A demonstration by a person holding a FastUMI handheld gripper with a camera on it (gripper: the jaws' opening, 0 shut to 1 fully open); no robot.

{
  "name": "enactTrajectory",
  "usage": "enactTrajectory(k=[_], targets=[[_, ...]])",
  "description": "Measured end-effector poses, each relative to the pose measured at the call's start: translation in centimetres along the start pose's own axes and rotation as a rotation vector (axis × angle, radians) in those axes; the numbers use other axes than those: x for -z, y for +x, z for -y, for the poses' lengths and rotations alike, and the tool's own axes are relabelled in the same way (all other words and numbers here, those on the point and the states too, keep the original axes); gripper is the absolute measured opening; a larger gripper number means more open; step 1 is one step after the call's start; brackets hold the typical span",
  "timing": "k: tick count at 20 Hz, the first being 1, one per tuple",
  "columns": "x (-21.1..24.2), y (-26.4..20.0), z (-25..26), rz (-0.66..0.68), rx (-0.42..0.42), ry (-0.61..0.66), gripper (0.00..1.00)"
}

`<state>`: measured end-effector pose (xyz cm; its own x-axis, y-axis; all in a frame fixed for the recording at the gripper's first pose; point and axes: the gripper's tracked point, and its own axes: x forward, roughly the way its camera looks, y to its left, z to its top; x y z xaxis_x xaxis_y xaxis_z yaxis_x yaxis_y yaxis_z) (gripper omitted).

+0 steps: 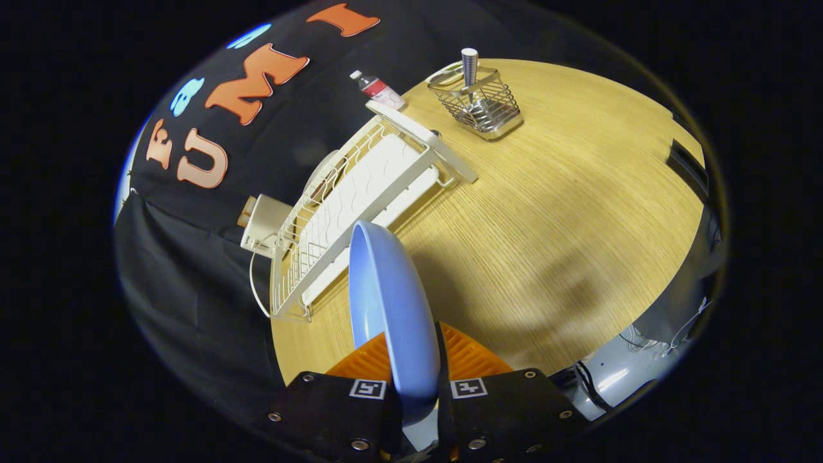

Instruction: Take the plate from the dish rack, then take the spoon from the basket and place it into the plate.

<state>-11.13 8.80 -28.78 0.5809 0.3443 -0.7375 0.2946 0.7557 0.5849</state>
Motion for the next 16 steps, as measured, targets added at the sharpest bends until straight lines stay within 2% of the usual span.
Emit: enactTrajectory(k=[6, 11, 13, 16], targets=[[0.6, 1.4, -0.1, -0.038, -0.053, 0.108, 0.24], [1.2, 1.7, 0.2, -0.058, -0.058, 0.130, 0.27], [1.4, 1.7, 1.2, -0.065, -0.022, 0.098, 0.31], [1.4, 1.2, 1.8, -0.070, -0.015, 0.108, 0.40]])
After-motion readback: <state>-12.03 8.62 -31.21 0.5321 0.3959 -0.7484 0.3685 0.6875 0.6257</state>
